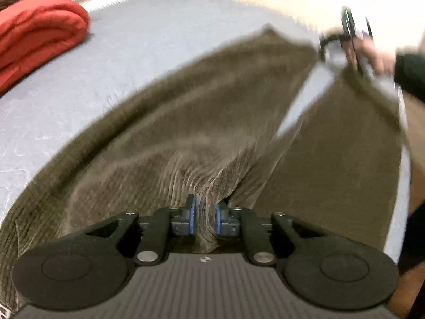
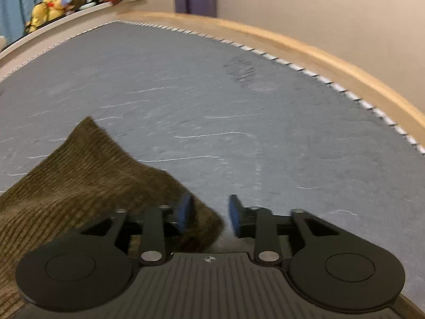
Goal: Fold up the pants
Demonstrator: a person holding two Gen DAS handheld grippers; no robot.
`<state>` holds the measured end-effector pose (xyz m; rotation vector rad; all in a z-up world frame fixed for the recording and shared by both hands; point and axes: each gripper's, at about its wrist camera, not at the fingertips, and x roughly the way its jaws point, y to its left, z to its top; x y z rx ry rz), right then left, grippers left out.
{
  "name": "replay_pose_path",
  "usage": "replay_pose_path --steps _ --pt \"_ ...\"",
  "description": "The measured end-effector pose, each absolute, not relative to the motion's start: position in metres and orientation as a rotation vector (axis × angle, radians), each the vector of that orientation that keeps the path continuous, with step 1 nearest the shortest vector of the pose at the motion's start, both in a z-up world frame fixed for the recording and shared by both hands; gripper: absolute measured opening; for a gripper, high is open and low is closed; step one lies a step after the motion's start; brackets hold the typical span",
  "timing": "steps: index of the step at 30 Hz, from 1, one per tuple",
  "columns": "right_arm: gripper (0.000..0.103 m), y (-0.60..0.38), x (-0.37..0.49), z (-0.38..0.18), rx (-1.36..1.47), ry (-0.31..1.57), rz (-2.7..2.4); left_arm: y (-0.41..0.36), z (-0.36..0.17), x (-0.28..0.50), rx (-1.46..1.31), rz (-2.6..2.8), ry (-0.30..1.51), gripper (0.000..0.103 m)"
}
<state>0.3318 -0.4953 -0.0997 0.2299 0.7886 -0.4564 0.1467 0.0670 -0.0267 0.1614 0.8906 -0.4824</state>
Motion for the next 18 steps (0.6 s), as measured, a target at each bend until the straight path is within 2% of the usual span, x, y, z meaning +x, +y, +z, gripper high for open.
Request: replay_pose_path --steps 4,6,8,12,13,16,18 --pt "0.042 -0.494 0.311 -0.073 0.237 0.746 -0.455 0.081 -0.026 0.155 -0.019 -0.450 0.841 0.016" --pt "0.042 -0.489 0.297 -0.052 0.253 0.709 -0.426 0.082 -0.055 0.168 -0.070 -0.411 0.954 0.016" --pt "0.043 -0.478 0.283 -0.028 0.262 0.675 -0.380 0.078 -0.078 0.170 0.011 -0.309 1.057 0.019" --pt "0.050 -0.446 0.244 0.029 0.258 0.593 -0.231 0.095 -0.043 0.163 -0.159 -0.291 0.956 0.021" --pt "0.052 -0.435 0.231 0.042 0.249 0.570 -0.190 0.096 -0.033 0.158 -0.178 -0.290 0.926 0.024" --pt "0.060 -0.404 0.190 0.074 0.218 0.513 -0.069 0.100 -0.004 0.137 -0.212 -0.283 0.845 0.057" --pt "0.062 -0.385 0.163 0.088 0.209 0.494 0.005 0.099 0.006 0.121 -0.202 -0.271 0.810 0.060"
